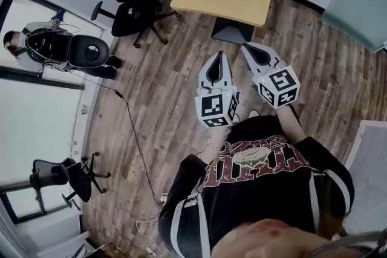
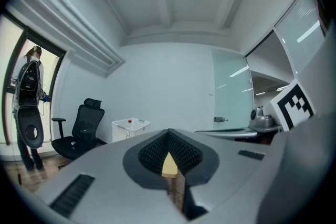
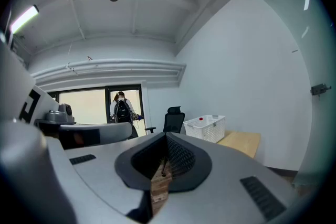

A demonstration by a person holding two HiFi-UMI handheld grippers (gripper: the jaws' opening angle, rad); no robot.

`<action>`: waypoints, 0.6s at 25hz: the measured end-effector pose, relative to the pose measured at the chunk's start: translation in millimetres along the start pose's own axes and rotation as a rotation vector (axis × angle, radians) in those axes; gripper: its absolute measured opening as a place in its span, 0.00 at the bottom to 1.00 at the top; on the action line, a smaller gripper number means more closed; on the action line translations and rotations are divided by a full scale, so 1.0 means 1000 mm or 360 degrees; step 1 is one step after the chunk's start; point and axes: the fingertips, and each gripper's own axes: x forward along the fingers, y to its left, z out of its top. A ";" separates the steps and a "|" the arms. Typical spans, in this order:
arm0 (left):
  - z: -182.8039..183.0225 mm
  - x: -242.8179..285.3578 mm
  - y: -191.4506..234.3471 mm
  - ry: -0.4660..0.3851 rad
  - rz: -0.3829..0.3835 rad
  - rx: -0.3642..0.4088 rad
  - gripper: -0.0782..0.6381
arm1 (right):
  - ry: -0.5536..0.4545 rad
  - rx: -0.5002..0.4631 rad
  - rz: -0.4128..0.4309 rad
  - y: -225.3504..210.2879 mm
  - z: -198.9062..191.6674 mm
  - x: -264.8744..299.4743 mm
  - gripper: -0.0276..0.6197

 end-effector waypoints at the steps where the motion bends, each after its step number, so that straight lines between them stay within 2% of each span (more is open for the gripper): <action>1: 0.000 0.001 -0.003 -0.0001 0.0004 0.0001 0.18 | -0.0001 0.0001 0.0004 -0.002 0.000 -0.002 0.07; 15: -0.002 0.016 -0.024 0.0004 0.0062 0.0009 0.18 | 0.0004 -0.0056 0.0041 -0.025 0.007 -0.015 0.07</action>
